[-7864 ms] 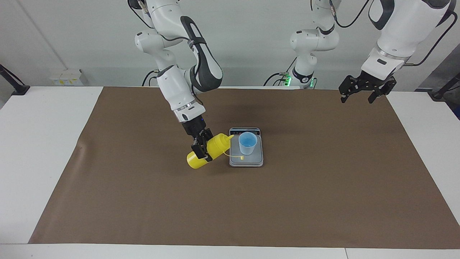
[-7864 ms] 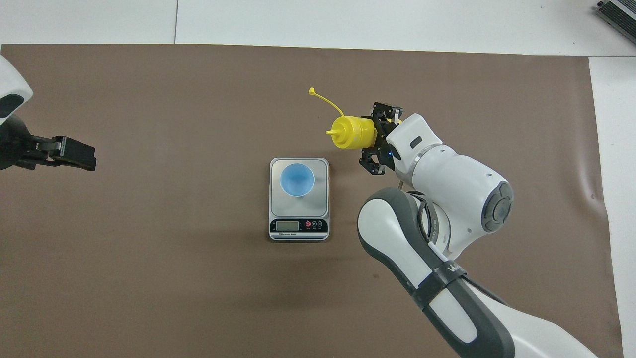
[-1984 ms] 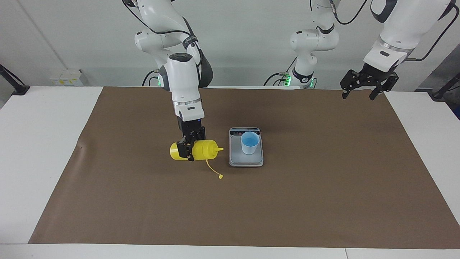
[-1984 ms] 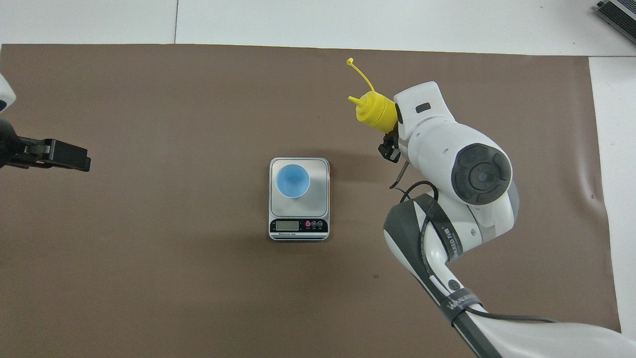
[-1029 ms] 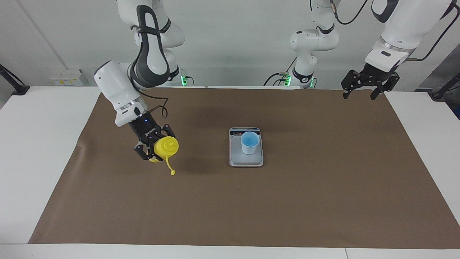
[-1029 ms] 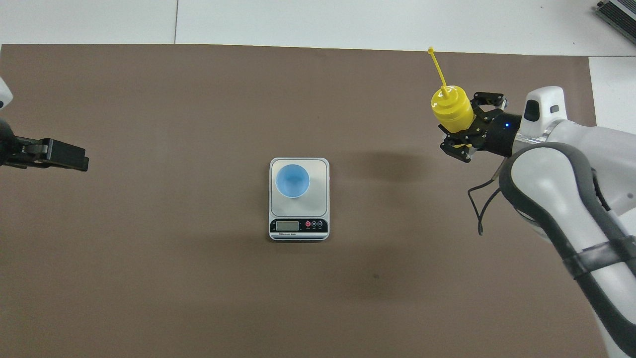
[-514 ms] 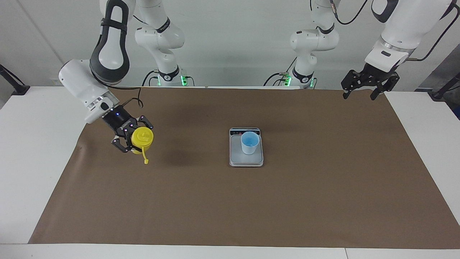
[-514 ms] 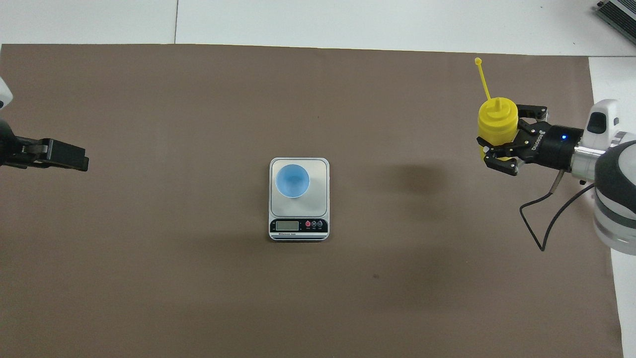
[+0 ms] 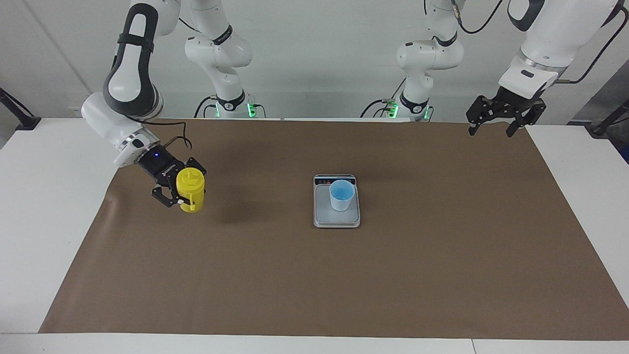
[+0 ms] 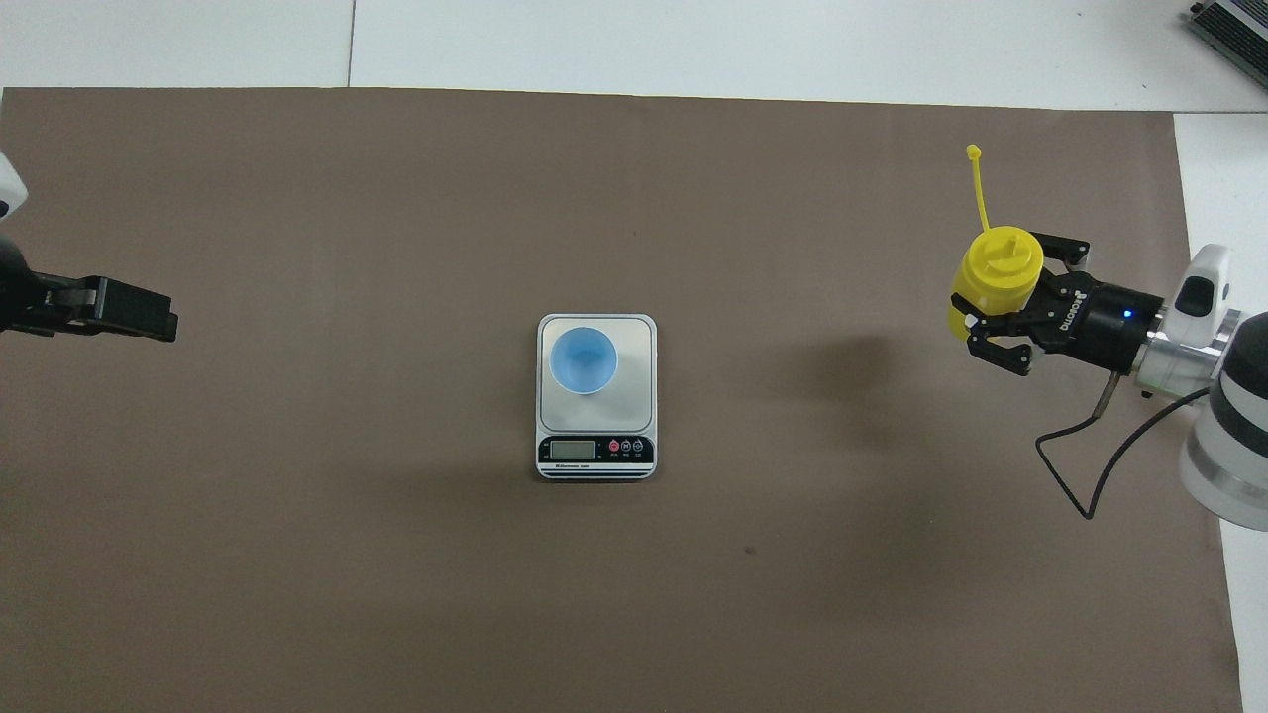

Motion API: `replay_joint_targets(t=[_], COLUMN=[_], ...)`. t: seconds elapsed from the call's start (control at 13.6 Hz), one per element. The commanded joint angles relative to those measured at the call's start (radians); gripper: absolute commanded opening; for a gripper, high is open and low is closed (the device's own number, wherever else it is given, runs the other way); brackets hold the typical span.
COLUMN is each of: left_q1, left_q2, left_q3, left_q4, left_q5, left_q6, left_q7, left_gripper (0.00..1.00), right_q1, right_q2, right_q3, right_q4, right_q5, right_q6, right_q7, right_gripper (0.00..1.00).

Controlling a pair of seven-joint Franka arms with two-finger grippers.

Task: Pour seasoning into cup on scale with both arms
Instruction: 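Lower the yellow bottle onto the table with the right gripper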

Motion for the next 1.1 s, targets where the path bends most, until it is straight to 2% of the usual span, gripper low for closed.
replay_joint_targets(t=[0.0, 0.51, 0.73, 1.03], left_q1=[0.009, 0.012, 0.012, 0.01], left_q2=[-0.036, -0.042, -0.042, -0.042], left_q3=[-0.006, -0.004, -0.004, -0.004], left_q4=[-0.047, -0.055, -0.055, -0.055], left_q5=[0.008, 0.008, 0.008, 0.008], left_q6=[0.021, 0.012, 0.015, 0.015], left_q7=[0.008, 0.022, 0.019, 0.019], left_gripper=[1.0, 1.0, 1.0, 1.0], right_q1=[-0.051, -0.088, -0.087, -0.122], right_q2=[-0.029, -0.02, -0.001, 0.081], right_q3=[0.011, 0.013, 0.013, 0.013], right_q4=[-0.059, -0.145, -0.174, -0.182], right_q5=[0.035, 0.129, 0.254, 0.316], right_q6=[-0.046, -0.063, -0.069, -0.156], right_q7=[-0.036, -0.149, -0.247, -0.381], right_gripper=[0.0, 0.0, 0.0, 0.0])
